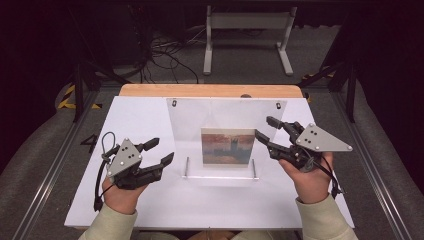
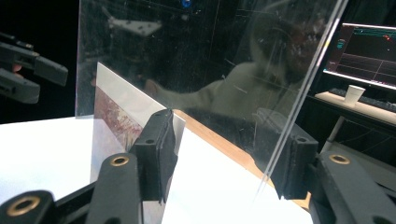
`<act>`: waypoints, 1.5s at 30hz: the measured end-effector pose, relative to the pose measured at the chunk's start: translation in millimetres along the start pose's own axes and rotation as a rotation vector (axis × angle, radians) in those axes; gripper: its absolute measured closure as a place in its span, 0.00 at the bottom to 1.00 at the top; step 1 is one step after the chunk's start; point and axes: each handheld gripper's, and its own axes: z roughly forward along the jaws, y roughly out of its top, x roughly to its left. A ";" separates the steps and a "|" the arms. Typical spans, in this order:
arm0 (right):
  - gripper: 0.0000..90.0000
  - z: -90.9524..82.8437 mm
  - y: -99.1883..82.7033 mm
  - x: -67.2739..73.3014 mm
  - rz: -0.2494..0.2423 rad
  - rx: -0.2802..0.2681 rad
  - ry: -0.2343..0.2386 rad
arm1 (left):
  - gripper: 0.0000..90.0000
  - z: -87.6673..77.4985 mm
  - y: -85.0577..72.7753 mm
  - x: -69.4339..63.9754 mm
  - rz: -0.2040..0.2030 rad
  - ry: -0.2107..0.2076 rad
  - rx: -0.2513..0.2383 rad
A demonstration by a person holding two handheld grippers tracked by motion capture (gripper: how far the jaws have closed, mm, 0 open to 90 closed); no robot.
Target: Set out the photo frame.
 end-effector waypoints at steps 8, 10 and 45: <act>0.49 8.8 -5.7 -7.6 0.018 0.016 -0.009 | 0.41 -1.7 -14.7 7.9 -0.038 0.010 0.038; 0.45 11.0 -7.2 -8.9 0.033 0.019 -0.007 | 0.39 -1.4 -18.4 10.3 -0.049 0.005 0.044; 0.24 -38.3 -26.6 -29.6 0.160 0.138 -0.090 | 0.27 -9.1 -52.8 31.3 -0.071 -0.031 0.060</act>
